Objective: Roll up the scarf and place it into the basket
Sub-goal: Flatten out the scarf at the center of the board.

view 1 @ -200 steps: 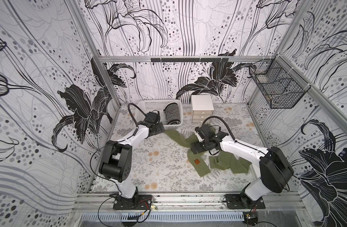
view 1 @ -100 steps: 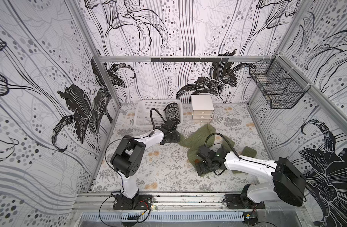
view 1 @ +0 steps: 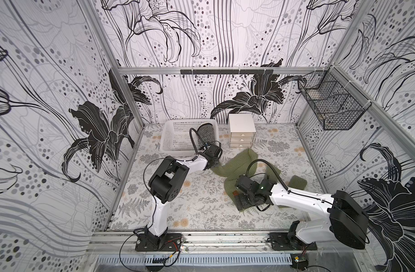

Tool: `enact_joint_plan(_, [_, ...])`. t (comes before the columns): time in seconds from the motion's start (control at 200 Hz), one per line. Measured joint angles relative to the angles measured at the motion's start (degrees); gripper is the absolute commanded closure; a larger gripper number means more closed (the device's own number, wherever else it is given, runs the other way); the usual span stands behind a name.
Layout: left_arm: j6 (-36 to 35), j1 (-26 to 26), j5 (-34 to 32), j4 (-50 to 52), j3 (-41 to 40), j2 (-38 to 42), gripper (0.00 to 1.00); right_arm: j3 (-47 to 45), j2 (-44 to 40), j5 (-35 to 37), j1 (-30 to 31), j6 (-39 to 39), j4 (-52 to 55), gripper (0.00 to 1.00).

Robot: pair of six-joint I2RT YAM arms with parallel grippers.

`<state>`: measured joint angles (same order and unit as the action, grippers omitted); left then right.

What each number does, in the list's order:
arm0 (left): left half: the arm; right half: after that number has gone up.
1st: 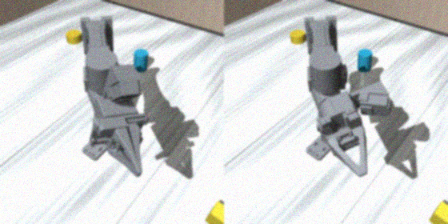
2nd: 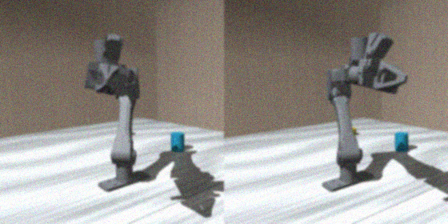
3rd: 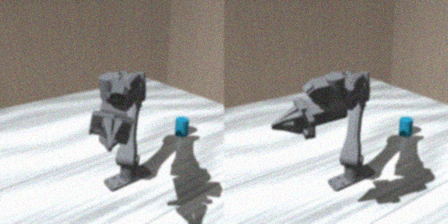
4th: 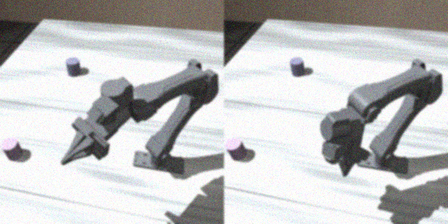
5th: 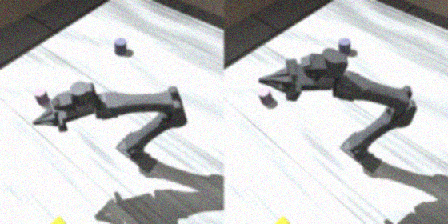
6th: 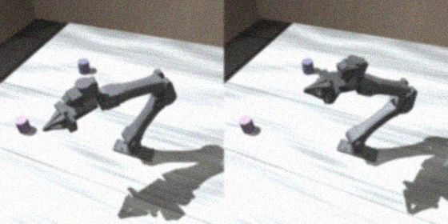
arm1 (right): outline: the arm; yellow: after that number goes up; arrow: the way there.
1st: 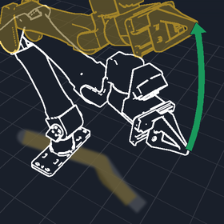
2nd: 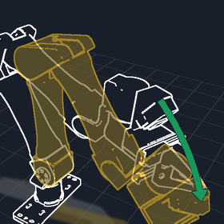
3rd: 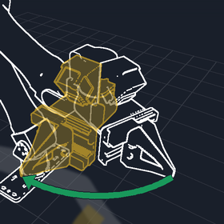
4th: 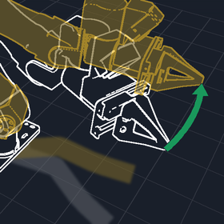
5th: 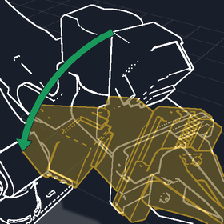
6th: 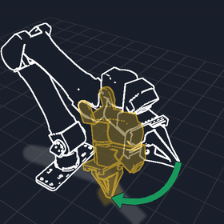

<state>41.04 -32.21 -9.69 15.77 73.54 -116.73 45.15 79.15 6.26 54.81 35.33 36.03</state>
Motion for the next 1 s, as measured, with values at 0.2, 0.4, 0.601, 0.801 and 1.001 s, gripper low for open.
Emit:
enact_joint_plan(0.2, [0.5,-0.4,-0.4,-1.8,-2.7,1.6,1.0,0.0,1.1,-0.6,1.2,-0.8,-1.7,0.02])
enact_joint_plan(0.4, [-1.0,-1.5,-0.6,11.7,-2.5,7.3,1.0,2.3,1.9,-0.9,1.2,-3.6,-1.5,0.02])
enact_joint_plan(0.601, [1.8,-8.3,-6.3,31.2,4.0,15.4,1.0,5.0,2.6,-0.2,1.2,-5.0,-1.6,0.02])
enact_joint_plan(0.801, [7.4,-13.0,-6.4,37.2,-2.5,19.7,1.0,5.0,1.9,0.4,1.2,-5.0,-0.7,0.02])
enact_joint_plan(1.001, [9.5,-9.3,-7.0,41.0,-9.0,18.8,0.48,5.0,0.8,-0.7,1.2,-7.3,0.3,0.04])
